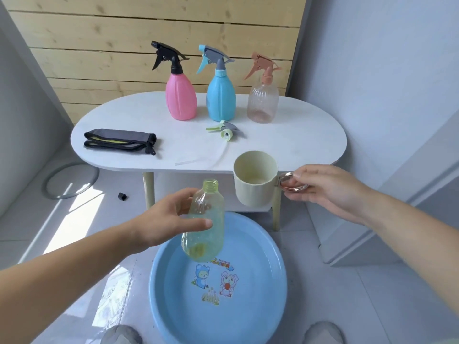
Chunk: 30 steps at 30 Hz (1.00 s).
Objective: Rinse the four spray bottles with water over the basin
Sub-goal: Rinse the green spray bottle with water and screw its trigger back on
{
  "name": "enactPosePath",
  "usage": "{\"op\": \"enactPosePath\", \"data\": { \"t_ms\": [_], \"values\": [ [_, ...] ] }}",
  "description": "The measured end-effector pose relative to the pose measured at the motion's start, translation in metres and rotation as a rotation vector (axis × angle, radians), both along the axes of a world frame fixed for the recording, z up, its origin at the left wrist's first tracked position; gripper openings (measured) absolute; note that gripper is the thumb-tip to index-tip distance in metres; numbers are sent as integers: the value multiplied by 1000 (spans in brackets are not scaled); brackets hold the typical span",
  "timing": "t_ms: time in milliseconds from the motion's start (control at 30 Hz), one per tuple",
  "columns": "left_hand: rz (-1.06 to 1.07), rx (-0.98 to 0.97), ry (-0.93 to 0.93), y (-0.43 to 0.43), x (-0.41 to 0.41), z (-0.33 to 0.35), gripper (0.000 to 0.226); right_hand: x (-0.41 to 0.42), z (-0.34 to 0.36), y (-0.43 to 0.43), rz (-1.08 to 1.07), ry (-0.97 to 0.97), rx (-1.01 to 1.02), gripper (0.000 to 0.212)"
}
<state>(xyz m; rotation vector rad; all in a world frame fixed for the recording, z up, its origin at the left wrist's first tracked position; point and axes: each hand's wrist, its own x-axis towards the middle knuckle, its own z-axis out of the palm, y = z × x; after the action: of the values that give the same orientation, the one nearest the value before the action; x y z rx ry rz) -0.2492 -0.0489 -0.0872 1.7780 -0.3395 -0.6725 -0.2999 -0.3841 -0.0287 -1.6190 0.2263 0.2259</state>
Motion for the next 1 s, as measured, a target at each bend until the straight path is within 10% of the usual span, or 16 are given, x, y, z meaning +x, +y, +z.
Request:
{"op": "enactPosePath", "data": {
  "t_ms": [300,1000],
  "values": [
    [112,110,117,13,-13,-78,58,4,-130,38,319,217,-700,29],
    [218,214,156,20,-40,-187,59,12,-255,66,673,257,-1071,32]
  ]
}}
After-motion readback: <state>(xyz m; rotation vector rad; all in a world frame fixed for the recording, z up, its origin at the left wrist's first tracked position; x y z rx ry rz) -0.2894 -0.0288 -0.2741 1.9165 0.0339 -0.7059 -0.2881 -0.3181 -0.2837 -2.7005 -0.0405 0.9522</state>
